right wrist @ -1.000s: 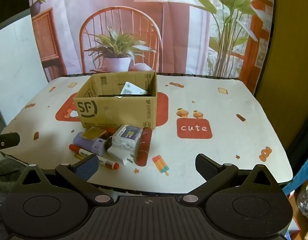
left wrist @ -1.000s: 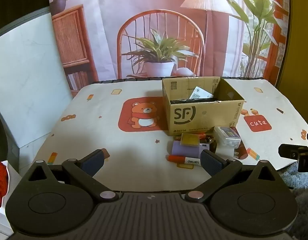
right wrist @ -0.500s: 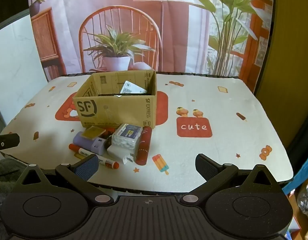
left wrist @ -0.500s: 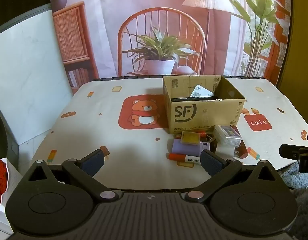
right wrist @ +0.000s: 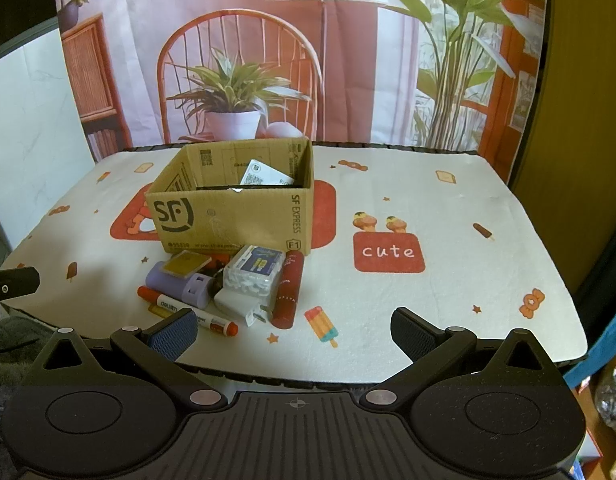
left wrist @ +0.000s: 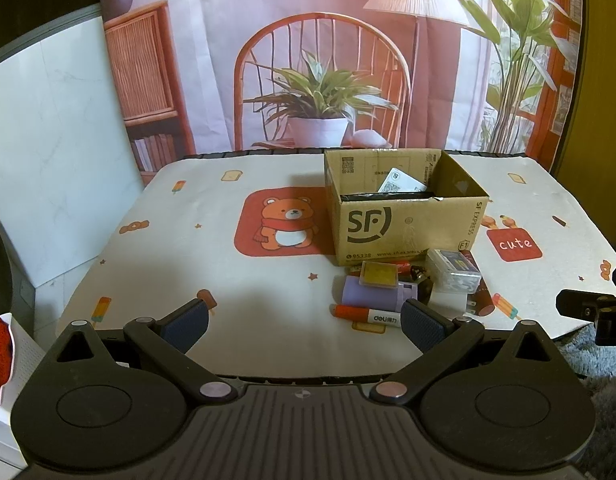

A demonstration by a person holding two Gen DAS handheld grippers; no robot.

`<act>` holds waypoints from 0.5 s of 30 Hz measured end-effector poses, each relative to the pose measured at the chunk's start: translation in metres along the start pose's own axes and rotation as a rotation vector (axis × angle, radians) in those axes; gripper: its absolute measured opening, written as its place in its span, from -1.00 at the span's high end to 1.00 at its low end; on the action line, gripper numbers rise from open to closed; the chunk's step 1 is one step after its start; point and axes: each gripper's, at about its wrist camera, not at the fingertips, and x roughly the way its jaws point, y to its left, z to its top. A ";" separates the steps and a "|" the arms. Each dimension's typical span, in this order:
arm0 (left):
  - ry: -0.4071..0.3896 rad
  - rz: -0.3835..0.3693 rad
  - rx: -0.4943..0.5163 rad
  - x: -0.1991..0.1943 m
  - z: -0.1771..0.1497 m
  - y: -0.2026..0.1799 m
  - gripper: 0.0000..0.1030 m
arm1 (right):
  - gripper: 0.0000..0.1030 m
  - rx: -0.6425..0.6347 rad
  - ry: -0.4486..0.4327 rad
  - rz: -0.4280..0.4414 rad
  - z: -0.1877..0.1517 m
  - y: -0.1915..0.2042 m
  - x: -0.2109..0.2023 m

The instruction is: Organize rigid objects

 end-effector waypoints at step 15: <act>0.004 -0.006 -0.001 0.000 -0.001 -0.002 -1.00 | -0.99 0.001 0.003 0.000 0.000 0.000 0.000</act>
